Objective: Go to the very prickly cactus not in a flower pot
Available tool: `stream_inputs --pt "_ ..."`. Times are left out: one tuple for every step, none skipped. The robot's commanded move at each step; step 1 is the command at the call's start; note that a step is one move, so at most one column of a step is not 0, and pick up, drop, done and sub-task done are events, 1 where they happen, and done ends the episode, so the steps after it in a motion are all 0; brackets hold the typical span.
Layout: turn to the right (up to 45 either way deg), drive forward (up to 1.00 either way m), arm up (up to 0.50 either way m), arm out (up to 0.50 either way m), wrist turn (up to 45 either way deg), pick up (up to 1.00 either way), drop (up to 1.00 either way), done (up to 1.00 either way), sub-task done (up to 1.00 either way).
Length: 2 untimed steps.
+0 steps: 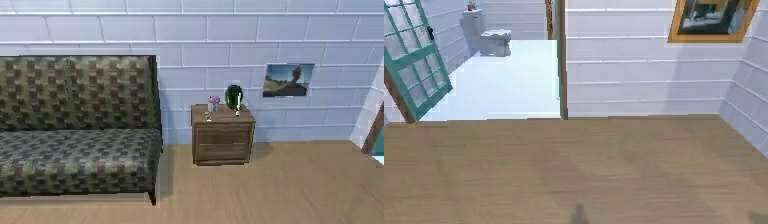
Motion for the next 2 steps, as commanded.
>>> stream_inputs --pt "45.0 0.00 0.00 0.00 0.0 0.00 0.00 0.00 0.00" --pt "15.0 0.00 0.00 0.00 0.0 0.00 0.00 0.00 0.00"
